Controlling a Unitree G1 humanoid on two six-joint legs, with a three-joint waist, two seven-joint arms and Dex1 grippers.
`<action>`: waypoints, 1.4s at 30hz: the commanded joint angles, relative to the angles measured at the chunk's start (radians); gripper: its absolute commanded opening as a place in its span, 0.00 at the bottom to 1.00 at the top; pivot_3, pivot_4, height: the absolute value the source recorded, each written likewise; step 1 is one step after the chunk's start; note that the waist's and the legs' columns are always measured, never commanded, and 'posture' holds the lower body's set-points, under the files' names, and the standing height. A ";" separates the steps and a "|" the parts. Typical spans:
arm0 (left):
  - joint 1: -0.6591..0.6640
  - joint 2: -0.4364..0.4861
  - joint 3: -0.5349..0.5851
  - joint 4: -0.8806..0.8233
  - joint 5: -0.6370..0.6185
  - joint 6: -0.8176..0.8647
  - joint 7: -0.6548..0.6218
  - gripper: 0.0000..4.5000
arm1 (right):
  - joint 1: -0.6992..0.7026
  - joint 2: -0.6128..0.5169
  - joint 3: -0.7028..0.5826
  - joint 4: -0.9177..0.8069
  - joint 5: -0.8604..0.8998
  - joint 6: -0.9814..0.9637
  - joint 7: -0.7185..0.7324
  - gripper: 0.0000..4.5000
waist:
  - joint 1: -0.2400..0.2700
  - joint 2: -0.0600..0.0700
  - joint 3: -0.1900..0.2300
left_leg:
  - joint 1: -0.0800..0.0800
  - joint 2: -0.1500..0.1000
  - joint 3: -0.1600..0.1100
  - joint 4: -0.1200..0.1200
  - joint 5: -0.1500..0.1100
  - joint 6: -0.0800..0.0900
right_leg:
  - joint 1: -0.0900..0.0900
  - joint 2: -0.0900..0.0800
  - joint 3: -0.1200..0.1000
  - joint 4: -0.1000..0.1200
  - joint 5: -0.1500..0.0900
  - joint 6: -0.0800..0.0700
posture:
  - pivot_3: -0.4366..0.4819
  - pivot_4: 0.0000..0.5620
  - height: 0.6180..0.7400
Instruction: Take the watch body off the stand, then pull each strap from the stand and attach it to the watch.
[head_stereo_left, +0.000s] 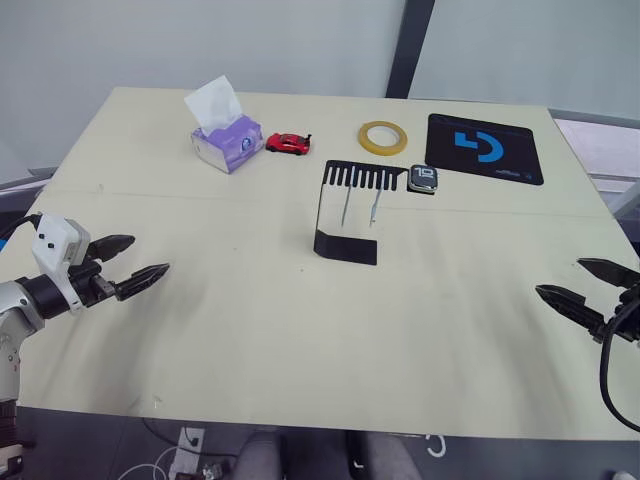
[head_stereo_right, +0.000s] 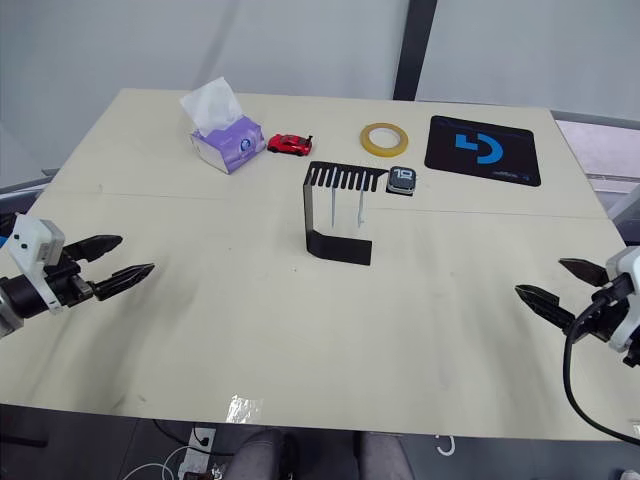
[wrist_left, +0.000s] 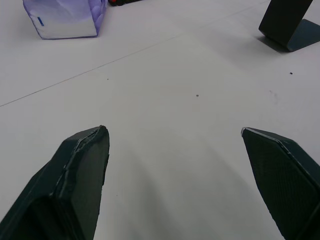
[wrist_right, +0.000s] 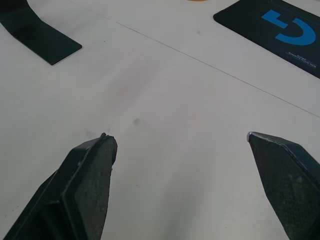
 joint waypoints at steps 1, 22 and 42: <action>-0.015 -0.005 0.005 -0.051 -0.016 0.006 0.013 1.00 | -0.008 0.005 -0.003 -0.025 0.010 -0.018 -0.011 1.00 | 0.000 0.000 0.000 | 0.000 0.000 0.000 0.000 0.000 0.000 | 0.000 0.000 0.000 0.000 0.000 0.000 | 0.48 0.27 0.98; -0.191 -0.042 -0.110 -0.163 -0.125 0.178 0.000 1.00 | -0.025 0.069 0.032 -0.178 -0.014 0.066 -0.270 1.00 | 0.001 0.000 0.000 | 0.000 0.000 0.000 0.001 0.000 -0.001 | 0.000 0.002 0.000 0.002 0.000 0.000 | 0.48 0.27 0.98; -0.720 -0.218 -0.380 -0.083 -0.223 0.261 -0.173 1.00 | -0.618 0.618 0.388 -0.850 0.276 0.833 -1.267 1.00 | -0.002 0.000 0.000 | -0.004 -0.001 0.000 0.004 0.008 -0.011 | -0.008 0.004 0.001 0.010 -0.001 -0.001 | 0.48 0.27 0.98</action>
